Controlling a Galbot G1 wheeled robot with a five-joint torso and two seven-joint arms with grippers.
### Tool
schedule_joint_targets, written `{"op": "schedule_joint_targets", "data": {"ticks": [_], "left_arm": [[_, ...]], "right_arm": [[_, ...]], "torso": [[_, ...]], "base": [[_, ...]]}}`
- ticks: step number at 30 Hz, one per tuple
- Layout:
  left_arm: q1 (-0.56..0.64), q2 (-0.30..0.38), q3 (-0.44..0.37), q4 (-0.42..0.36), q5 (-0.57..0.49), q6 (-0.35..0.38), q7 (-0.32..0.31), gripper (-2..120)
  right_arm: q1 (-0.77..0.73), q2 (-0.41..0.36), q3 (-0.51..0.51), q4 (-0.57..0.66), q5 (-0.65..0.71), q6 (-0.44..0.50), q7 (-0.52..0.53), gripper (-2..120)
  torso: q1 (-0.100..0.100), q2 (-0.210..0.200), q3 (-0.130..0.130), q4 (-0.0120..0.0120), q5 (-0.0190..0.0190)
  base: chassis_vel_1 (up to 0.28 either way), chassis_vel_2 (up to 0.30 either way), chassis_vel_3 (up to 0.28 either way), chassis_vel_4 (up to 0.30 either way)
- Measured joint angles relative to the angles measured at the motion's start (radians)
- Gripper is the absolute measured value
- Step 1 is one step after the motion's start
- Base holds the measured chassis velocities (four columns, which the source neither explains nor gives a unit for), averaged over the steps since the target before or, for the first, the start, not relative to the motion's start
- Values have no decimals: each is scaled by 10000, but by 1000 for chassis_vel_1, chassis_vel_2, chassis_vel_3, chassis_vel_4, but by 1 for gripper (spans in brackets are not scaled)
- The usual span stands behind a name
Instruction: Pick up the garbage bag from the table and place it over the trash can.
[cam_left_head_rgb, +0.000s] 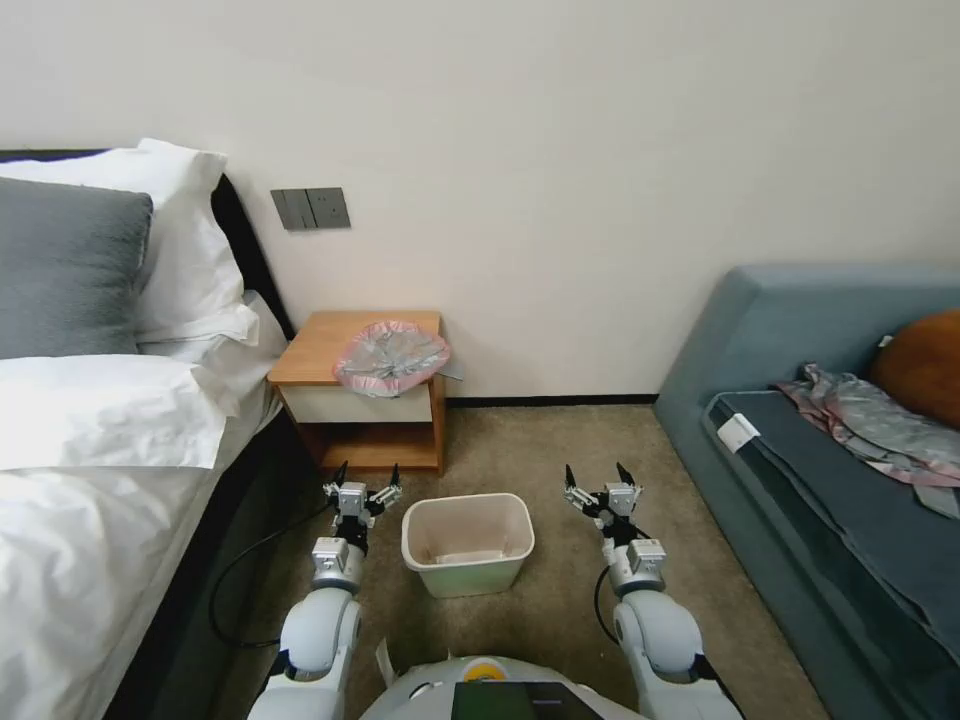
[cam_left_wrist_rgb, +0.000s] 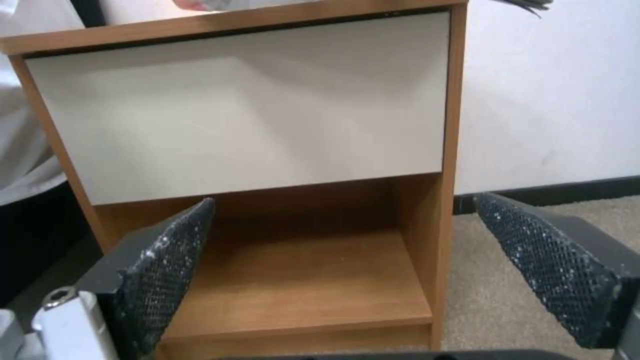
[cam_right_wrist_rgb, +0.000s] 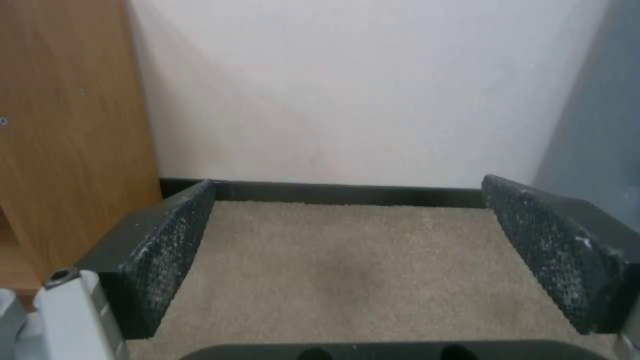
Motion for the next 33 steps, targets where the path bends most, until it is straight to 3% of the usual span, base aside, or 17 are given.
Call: {"op": "schedule_joint_targets", "data": {"ticks": [6, 19, 23, 27, 33], "left_arm": [[537, 28, -69, -905, -165, 25, -309, 100], [2528, 140, -327, -4208, -804, 203, -1443, 100], [3024, 169, -395, -4947, -957, 239, -1726, 100], [3464, 318, -484, -5069, -921, 722, -1852, 100], [3515, 336, -494, -5066, -912, 783, -1855, 100]], "right_arm": [[-315, -19, 132, 776, 128, -87, 17, 100], [-1897, -136, 791, 4669, 1039, -692, 184, 100], [-2070, -134, 684, 4978, 1628, -995, 284, 100], [-2074, -133, 646, 4877, 1735, -1016, 254, 100], [-2044, -232, 588, 4726, 2283, -1163, 221, 100]], "torso": [[0, 0, -1, 2, -2], [0, 0, -1, -1, -1], [0, 1, -1, 0, 5], [0, 0, -1, 1, 1], [0, 0, -1, 0, 0]], "base": [[0, 0, 0, 0], [0, 0, 0, 0], [0, 0, 0, 0], [0, 0, 0, 0], [0, 0, 0, 0]]}}
